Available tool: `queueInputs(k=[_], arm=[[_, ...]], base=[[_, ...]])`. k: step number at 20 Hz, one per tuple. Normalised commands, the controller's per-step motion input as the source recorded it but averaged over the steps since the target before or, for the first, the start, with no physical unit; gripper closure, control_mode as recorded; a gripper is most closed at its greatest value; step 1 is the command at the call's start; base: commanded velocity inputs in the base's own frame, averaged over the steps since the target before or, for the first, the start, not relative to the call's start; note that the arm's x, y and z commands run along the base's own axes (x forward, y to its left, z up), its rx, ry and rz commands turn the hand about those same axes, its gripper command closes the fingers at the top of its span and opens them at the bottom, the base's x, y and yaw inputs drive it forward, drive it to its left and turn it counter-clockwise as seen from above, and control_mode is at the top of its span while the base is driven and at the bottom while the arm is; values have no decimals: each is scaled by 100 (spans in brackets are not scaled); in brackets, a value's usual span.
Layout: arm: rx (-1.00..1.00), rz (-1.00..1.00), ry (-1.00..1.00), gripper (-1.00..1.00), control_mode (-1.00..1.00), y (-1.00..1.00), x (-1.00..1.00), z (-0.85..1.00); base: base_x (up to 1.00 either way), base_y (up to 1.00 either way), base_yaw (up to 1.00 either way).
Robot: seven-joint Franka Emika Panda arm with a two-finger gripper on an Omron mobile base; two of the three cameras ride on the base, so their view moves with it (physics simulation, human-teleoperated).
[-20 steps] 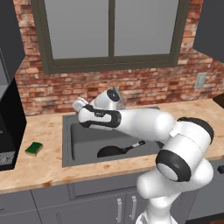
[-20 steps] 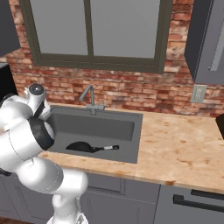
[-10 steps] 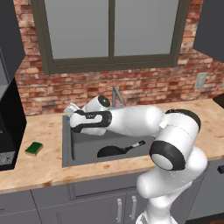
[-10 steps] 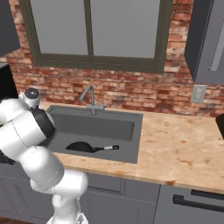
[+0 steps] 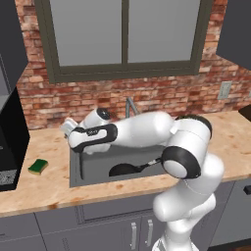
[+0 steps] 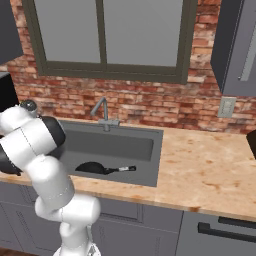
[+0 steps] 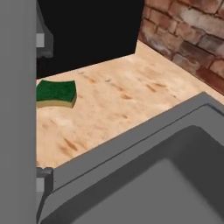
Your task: Pick the pan and sponge and place them into the sink. Then turn on the water.
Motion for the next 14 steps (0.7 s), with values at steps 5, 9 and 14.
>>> queueInputs(k=[5,9,14], arm=[[0,0,9,-100,-100,47,0,0],[0,0,11,-100,-100,46,0,-1],[0,0,9,-100,-100,40,0,-2]], base=[[0,0,0],[0,0,0],[0,0,0]])
